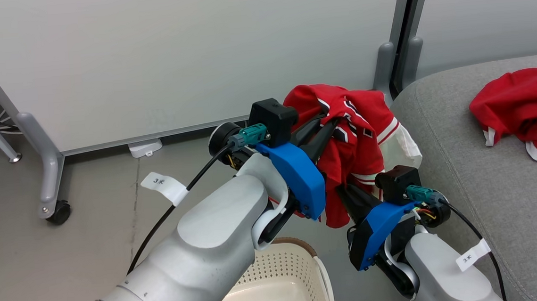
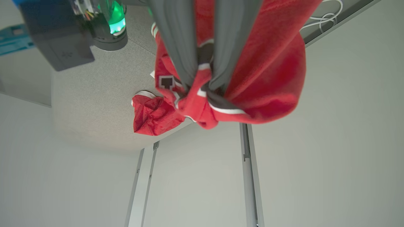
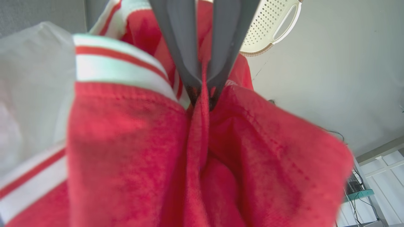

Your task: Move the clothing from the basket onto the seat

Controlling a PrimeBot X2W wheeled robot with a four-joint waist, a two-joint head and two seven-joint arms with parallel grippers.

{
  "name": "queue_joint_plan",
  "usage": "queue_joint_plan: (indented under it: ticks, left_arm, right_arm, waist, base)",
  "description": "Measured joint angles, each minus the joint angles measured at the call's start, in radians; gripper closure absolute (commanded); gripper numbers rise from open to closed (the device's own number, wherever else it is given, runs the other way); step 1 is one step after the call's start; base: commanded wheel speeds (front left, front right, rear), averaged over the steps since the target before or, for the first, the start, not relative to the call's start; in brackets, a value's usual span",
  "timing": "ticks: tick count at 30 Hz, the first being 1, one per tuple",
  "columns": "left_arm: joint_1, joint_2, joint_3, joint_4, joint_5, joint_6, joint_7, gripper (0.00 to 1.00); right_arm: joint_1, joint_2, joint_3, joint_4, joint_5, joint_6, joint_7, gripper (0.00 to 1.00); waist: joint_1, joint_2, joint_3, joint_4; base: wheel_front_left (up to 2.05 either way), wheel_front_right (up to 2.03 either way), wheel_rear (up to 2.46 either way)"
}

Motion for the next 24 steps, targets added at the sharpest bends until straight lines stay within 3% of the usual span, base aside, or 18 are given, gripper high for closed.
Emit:
queue_joint_plan:
  ticks: [1,2,3,4,16,24]
  left_arm:
    - [0.001,0.000,0.000,0.002,0.000,0.000,-0.006,0.65]
    - [0.005,0.001,0.000,0.004,0.000,0.000,-0.010,0.51]
    - [0.011,0.003,-0.001,0.004,0.000,0.000,-0.016,0.16]
    - [0.016,0.005,-0.001,0.004,0.001,-0.001,-0.021,0.00]
    - [0.172,0.105,0.072,-0.100,0.020,0.025,-0.071,0.00]
    - [0.363,0.192,0.285,-0.293,0.162,0.088,-0.073,0.00]
  right_arm:
    - [0.000,0.000,0.001,0.000,0.001,0.000,-0.002,1.00]
    - [0.000,0.000,0.002,0.001,0.001,0.000,-0.004,1.00]
    - [0.000,0.000,0.003,0.001,0.001,0.000,-0.005,1.00]
    - [0.001,0.000,0.003,0.001,0.001,0.000,-0.008,1.00]
    - [0.007,0.000,-0.004,-0.016,-0.003,0.000,-0.016,1.00]
    - [0.026,0.000,-0.023,-0.062,-0.011,0.000,-0.009,1.00]
  waist:
    - [0.0000,0.0000,-0.002,-0.001]
    - [0.0000,0.0000,-0.003,-0.001]
    - [0.0000,0.0000,-0.005,-0.002]
    - [0.0000,0.0000,-0.006,-0.003]
    - [-0.0001,0.0000,-0.013,-0.009]
    - [0.0000,0.0000,-0.007,-0.005]
  base:
    - [0.00,0.00,0.00]
    - [0.00,0.00,0.00]
    - [0.00,0.00,0.00]
    - [0.00,0.00,0.00]
    - [0.00,0.00,0.00]
    - [0.00,0.00,0.00]
